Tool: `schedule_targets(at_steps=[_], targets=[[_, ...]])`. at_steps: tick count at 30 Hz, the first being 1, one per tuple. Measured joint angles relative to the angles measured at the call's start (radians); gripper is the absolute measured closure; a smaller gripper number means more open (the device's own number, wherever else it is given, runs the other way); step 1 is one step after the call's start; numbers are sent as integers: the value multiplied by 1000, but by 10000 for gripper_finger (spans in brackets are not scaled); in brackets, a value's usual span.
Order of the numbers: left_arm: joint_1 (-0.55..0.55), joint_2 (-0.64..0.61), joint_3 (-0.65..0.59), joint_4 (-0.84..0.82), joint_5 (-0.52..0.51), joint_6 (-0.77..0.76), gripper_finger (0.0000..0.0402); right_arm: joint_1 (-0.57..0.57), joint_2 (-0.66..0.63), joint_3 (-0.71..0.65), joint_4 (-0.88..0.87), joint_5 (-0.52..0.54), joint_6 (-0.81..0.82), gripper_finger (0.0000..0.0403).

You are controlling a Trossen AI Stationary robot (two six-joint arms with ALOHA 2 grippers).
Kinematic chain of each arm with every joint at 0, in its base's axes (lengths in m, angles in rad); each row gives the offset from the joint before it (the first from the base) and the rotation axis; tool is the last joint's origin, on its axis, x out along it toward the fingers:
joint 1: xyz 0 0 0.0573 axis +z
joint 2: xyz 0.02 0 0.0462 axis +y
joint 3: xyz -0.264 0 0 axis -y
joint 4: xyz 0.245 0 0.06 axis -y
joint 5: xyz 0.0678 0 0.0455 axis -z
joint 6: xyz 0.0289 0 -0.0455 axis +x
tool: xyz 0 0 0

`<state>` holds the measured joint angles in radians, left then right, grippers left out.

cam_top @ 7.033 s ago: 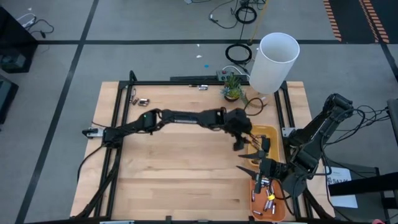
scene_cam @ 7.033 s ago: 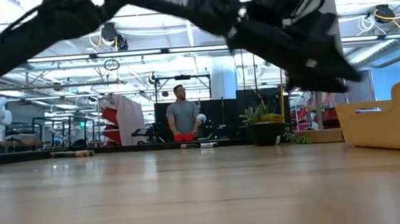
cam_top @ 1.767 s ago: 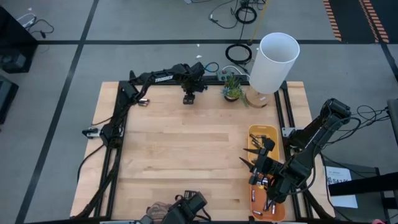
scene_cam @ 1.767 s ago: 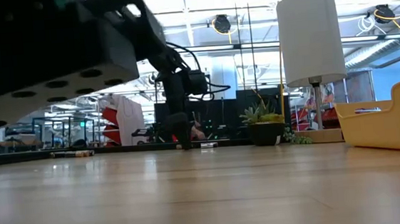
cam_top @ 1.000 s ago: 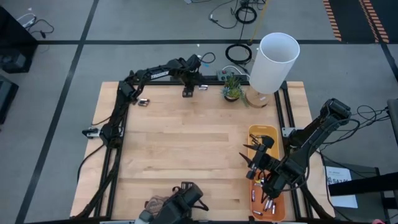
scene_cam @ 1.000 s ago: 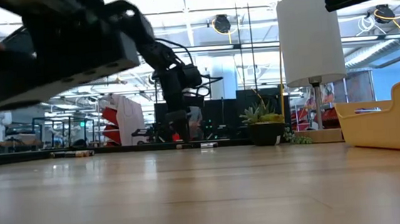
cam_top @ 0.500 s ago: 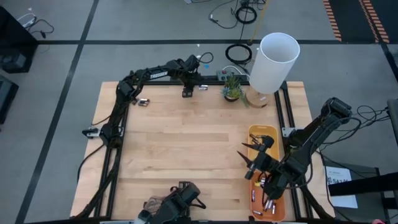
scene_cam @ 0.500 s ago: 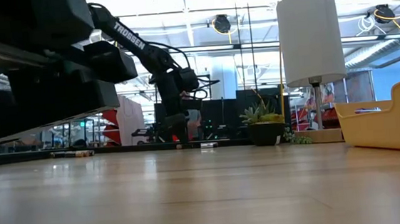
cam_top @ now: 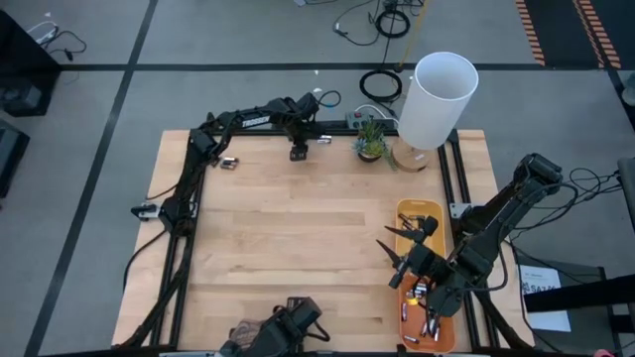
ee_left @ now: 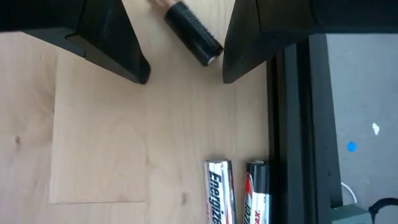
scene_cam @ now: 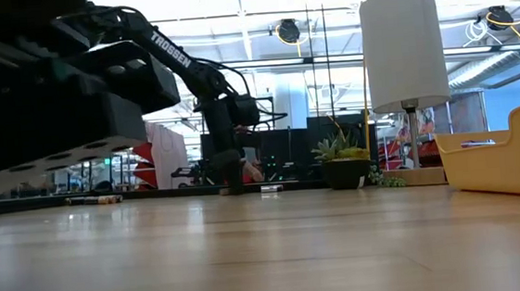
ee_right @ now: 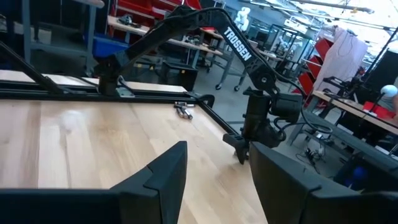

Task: Sort batteries
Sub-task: Put the brown battery into the yellow bin

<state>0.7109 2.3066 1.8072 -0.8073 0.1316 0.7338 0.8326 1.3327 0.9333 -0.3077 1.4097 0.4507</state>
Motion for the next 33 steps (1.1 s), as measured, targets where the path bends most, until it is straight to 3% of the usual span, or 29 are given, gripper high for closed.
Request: schedule_targets(at_steps=[8,16,20,25,33], targets=[[0,-3,0,-22,-9,-34,172,0,0,0,0,-2,0,236],[-9,-73,-2,108,-8,-133,171,0,0,0,-3,-1,0,236],[-10,-112,-2,52,0,-176,171,0,0,0,-8,-2,-2,236],[16,-114,-1,-77,-1,-375,171,0,0,0,-11,-26,-4,236],[26,-92,-34,-76,17,-417,171,0,0,0,-11,-31,7,236]])
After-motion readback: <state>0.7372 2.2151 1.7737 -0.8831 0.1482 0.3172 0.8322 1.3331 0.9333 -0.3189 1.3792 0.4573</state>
